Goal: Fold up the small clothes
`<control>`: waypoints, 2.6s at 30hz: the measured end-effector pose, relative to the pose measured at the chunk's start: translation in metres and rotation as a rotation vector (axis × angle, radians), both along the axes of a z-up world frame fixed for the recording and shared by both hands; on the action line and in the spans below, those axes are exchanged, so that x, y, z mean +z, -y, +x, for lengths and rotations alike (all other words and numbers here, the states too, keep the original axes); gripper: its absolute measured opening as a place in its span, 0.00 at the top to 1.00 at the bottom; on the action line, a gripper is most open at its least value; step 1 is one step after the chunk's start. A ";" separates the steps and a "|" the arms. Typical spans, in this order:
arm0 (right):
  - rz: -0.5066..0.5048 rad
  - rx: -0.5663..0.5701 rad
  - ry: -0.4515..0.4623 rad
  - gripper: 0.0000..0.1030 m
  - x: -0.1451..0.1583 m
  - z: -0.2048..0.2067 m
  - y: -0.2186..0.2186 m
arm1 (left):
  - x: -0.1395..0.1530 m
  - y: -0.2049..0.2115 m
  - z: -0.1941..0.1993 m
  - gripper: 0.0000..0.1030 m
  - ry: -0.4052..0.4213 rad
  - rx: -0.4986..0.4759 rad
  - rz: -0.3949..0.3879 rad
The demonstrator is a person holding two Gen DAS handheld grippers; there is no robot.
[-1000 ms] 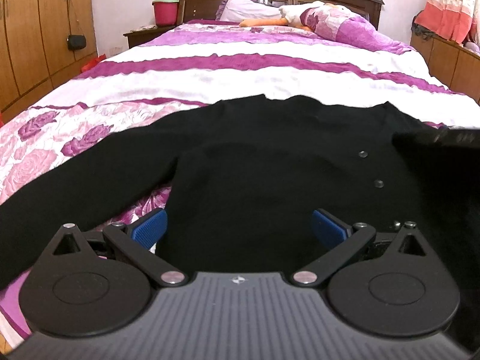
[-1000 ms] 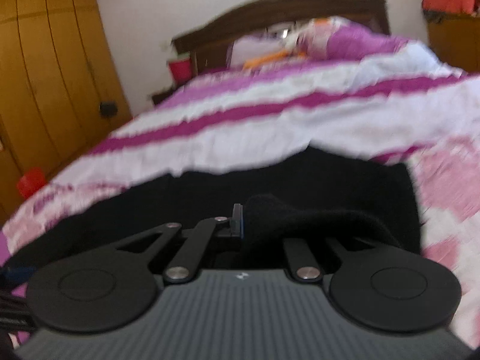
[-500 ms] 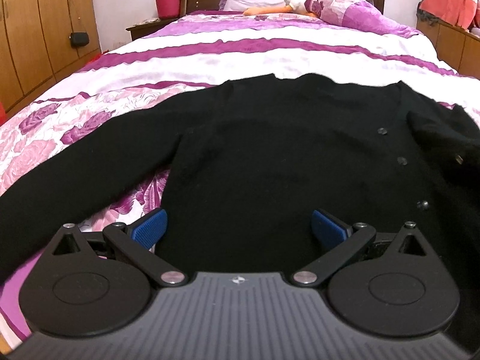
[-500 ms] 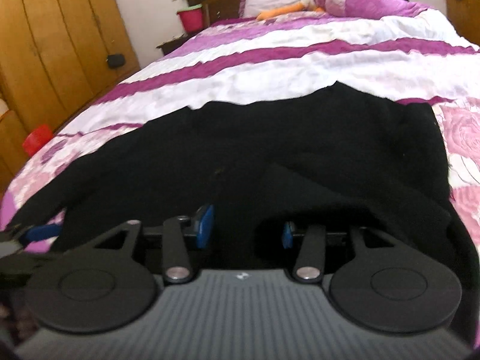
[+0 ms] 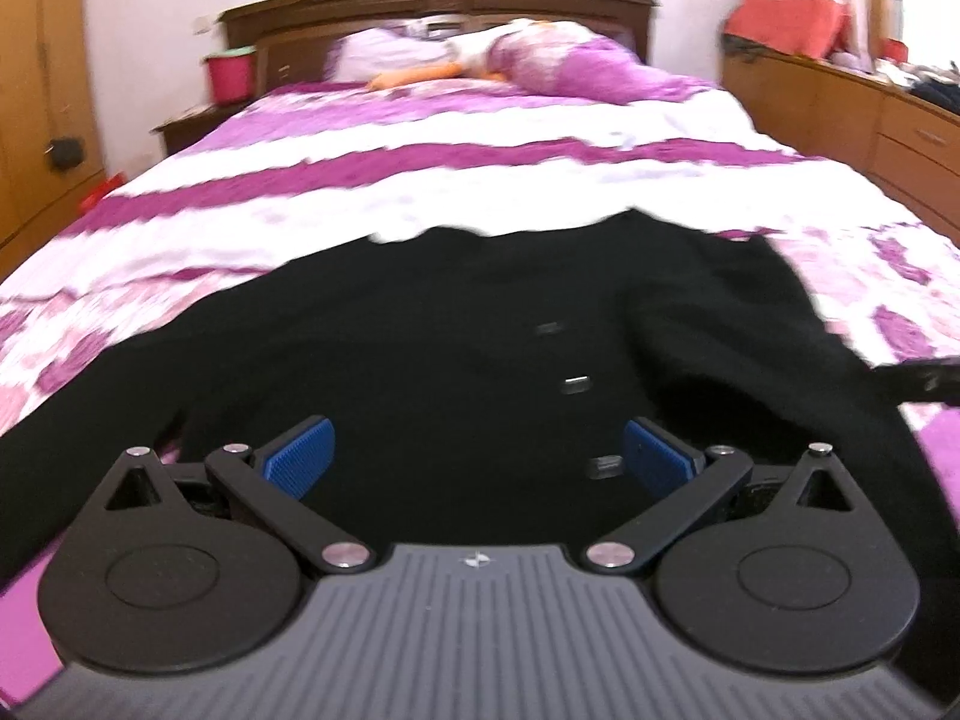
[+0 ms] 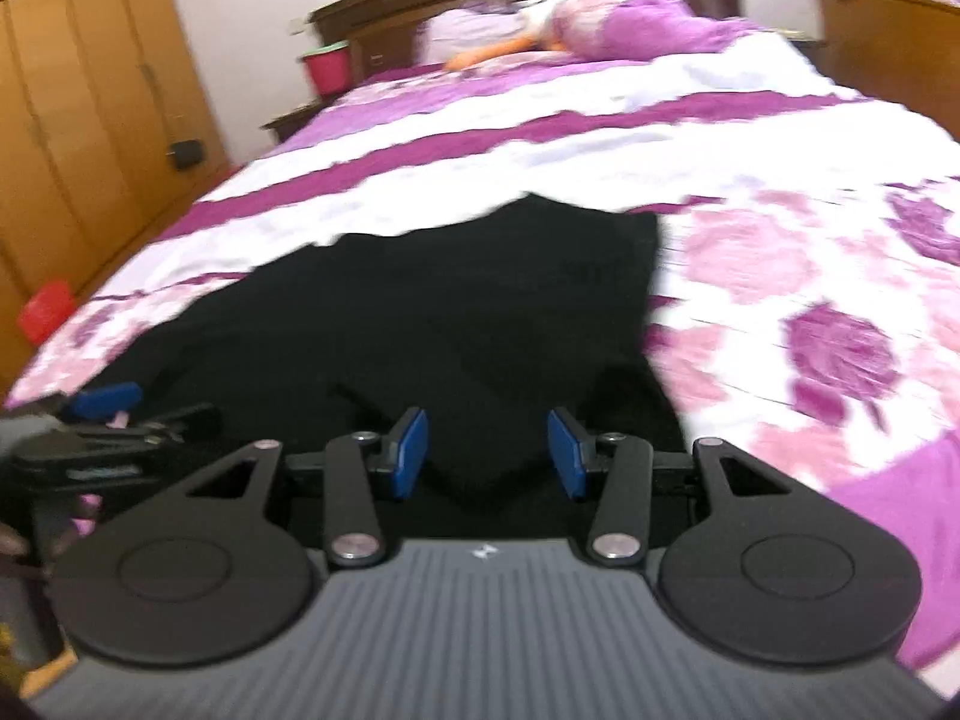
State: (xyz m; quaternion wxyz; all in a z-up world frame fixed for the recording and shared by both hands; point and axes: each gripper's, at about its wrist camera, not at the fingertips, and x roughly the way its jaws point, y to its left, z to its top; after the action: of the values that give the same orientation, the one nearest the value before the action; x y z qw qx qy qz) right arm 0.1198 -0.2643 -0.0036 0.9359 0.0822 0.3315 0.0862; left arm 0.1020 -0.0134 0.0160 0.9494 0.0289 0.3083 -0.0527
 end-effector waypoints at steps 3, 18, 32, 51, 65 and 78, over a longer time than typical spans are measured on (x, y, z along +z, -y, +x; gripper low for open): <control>-0.009 -0.072 -0.017 0.54 -0.015 -0.006 0.016 | 0.005 0.028 0.000 0.00 0.005 -0.074 0.002; 0.108 -0.285 -0.013 0.54 -0.057 -0.031 0.076 | -0.027 0.157 0.019 0.15 -0.059 -0.328 0.070; 0.149 -0.262 -0.004 0.54 -0.071 -0.032 0.078 | -0.036 0.170 0.039 0.81 0.045 -0.333 0.079; 0.103 -0.262 -0.008 0.52 -0.072 -0.030 0.069 | -0.007 -0.007 0.068 0.80 0.063 0.265 -0.164; 0.072 -0.231 -0.012 0.52 -0.055 -0.014 0.064 | -0.029 -0.063 0.072 0.54 0.015 0.196 -0.305; 0.049 -0.211 0.036 0.52 -0.043 0.102 0.052 | -0.060 -0.064 0.119 0.41 -0.016 0.190 -0.326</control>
State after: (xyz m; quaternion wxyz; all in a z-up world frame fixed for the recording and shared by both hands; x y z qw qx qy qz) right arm 0.2218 -0.3163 -0.0466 0.9432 0.1381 0.3020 -0.0035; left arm 0.2206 0.0505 -0.0444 0.9397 -0.1551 0.3046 -0.0123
